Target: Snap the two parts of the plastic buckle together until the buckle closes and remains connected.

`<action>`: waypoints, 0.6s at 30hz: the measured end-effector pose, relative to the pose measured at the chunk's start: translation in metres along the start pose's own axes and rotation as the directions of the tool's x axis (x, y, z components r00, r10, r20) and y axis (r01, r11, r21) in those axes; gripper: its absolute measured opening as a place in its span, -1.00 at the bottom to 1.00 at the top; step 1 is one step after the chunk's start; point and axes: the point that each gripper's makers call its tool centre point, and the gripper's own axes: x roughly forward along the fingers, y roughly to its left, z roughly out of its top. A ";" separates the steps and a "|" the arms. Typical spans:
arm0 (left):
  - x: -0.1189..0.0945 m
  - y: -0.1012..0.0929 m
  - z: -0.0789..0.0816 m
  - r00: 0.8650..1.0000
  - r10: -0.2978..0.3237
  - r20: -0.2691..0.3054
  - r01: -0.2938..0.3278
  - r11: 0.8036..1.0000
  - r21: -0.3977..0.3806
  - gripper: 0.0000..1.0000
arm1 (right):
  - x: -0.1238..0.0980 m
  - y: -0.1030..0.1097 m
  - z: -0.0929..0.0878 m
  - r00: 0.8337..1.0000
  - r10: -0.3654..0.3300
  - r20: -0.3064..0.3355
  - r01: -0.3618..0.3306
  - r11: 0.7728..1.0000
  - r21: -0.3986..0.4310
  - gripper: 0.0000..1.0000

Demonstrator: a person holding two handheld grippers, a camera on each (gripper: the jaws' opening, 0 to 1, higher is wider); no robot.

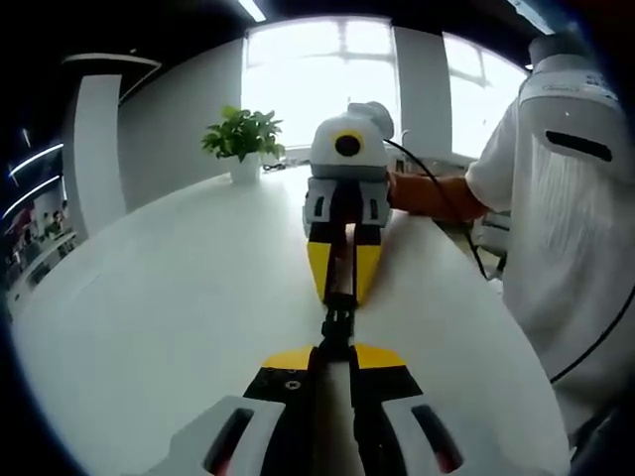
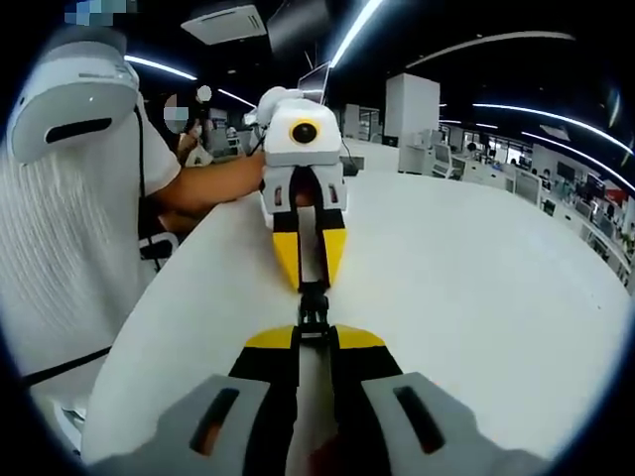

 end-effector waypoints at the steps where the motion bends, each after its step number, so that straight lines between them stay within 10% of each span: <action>1: 0.000 -0.001 0.000 1.000 -0.003 -0.001 0.003 1.000 0.000 -0.76 | 0.001 0.000 -0.001 1.000 -0.001 -0.004 0.001 1.000 -0.004 -0.75; 18: 0.002 -0.001 0.001 1.000 0.009 -0.018 -0.009 1.000 -0.003 -0.77 | 0.002 -0.003 -0.001 0.999 0.030 -0.014 -0.030 1.000 0.003 -0.77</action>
